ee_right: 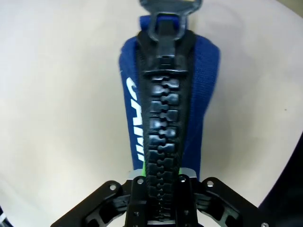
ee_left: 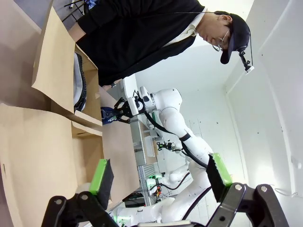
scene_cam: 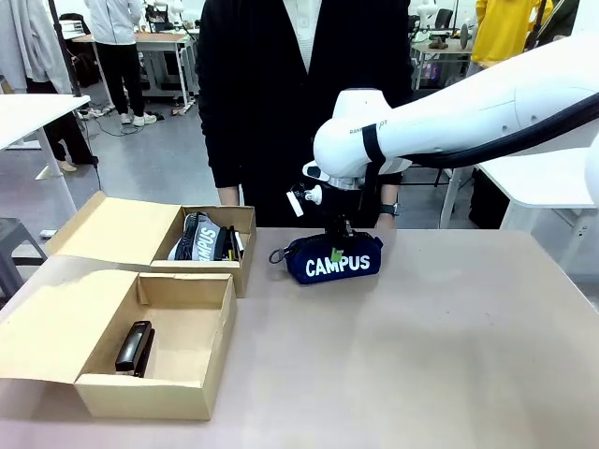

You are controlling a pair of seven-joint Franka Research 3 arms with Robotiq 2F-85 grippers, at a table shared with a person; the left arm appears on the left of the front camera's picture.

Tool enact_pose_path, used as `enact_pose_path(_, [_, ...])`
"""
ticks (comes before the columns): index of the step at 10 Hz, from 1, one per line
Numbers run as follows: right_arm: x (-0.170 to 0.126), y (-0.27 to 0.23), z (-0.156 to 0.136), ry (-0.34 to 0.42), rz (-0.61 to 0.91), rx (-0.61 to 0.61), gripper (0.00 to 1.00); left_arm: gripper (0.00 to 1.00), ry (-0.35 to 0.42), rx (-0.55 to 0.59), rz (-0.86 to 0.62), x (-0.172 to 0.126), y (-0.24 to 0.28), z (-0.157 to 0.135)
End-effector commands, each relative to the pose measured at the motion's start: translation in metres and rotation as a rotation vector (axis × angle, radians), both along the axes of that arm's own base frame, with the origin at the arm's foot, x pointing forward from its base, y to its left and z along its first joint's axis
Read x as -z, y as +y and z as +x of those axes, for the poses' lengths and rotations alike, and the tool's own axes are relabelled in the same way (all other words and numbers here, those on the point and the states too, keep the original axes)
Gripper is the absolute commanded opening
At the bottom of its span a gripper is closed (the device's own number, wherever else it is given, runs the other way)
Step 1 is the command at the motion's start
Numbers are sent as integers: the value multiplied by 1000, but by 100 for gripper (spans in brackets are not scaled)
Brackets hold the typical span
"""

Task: Place items inside the box.
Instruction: Pick up a Pencil pouch or Stapler and place it inside the Mailer Box closest to the robot.

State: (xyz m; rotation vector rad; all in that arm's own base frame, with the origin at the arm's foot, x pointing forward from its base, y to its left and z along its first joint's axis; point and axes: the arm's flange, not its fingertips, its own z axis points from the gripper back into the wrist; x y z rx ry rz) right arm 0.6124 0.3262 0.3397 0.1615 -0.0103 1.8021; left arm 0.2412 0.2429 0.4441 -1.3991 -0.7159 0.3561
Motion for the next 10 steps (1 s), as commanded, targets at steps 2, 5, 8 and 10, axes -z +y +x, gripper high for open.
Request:
enact_pose_path(2, [-21, -10, -15, 89, -7, 74, 0, 100, -26, -4, -7, -1, 0, -1])
enact_pose_path(5, [-84, -56, -95, 114, -90, 210, 0, 100, -26, -4, -7, -1, 0, -1])
enact_pose_path(8, [-99, -126, -240, 91, -158, 371, 0, 100, -26, -4, -7, -1, 0, -1])
enact_pose_path(10, [-79, -163, -264, 296, -96, 473, 0, 100, -26, -4, -7, -1, 0, -1])
